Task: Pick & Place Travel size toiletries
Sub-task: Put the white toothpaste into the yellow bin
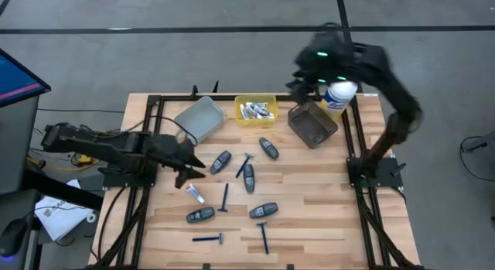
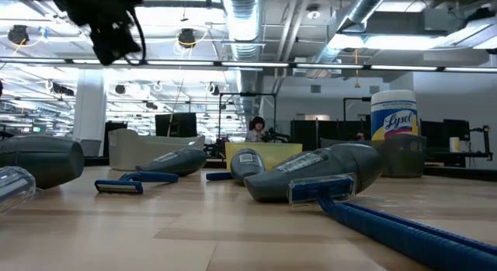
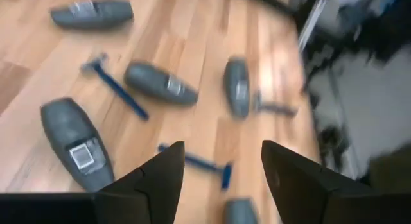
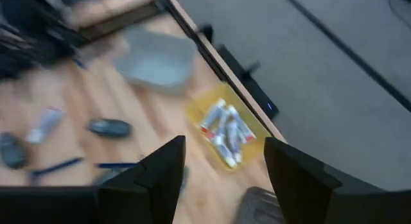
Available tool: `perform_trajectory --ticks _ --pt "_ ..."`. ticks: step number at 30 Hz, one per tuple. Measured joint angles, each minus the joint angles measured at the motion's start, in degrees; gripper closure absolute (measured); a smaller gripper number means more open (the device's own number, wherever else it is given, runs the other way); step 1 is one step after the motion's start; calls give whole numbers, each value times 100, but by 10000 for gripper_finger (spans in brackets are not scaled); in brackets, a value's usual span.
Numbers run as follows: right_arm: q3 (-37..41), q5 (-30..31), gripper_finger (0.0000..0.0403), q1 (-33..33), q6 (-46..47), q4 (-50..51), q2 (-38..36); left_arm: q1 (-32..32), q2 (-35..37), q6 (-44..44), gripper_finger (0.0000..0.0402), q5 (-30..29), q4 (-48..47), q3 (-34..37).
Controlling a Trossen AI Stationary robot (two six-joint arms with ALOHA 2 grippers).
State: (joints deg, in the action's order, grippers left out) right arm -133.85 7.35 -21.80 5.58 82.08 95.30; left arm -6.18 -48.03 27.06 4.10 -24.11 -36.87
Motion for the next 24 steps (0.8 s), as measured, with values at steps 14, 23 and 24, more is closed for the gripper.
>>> perform_trajectory --ticks 14,23,24 --pt "10 1160 227 2959 1372 568 -1669 -916 -2520 -1917 197 166 -54 -6" --pt "71 2769 236 4738 1940 785 -1660 -1273 -2992 -2234 197 -112 -48 -3" --pt "123 2880 237 4854 1940 794 -1676 -1324 -3049 -2235 197 -116 -43 -3"
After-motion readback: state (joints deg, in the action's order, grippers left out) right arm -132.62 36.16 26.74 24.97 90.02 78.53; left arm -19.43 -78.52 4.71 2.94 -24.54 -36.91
